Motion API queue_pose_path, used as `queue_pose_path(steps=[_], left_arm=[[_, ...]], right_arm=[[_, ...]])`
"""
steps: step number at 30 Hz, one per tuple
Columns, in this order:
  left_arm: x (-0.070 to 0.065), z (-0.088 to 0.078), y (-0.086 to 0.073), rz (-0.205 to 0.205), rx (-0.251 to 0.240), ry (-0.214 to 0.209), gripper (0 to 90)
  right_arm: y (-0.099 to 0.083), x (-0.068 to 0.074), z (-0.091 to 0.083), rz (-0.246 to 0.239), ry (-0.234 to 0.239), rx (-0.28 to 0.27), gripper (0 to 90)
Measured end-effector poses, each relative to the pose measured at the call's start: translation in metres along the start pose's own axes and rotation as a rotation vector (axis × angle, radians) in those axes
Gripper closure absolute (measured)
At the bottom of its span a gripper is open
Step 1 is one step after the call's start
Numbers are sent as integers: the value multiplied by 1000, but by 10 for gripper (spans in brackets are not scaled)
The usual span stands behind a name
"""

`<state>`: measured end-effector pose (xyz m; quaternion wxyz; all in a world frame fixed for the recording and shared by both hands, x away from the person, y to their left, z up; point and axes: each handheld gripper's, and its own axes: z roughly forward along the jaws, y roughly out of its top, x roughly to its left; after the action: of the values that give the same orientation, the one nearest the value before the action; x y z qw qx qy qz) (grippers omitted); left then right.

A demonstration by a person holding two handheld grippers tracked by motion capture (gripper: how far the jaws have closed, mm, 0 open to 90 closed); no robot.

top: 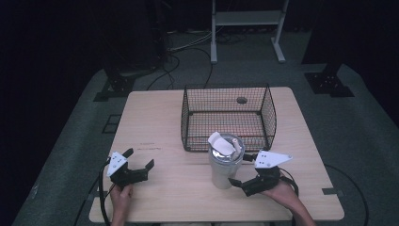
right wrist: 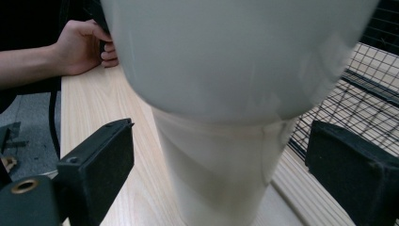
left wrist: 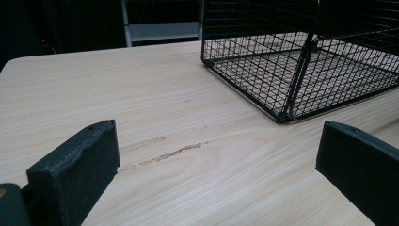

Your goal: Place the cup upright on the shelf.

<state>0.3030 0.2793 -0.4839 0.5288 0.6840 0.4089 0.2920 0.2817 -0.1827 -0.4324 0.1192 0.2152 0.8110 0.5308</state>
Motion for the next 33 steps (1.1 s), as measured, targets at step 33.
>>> queue_pose_path(steps=[33], left_arm=[[0,0,0,1,-1,1,0]], right_arm=[[0,3,36,10,-49,-86,71]])
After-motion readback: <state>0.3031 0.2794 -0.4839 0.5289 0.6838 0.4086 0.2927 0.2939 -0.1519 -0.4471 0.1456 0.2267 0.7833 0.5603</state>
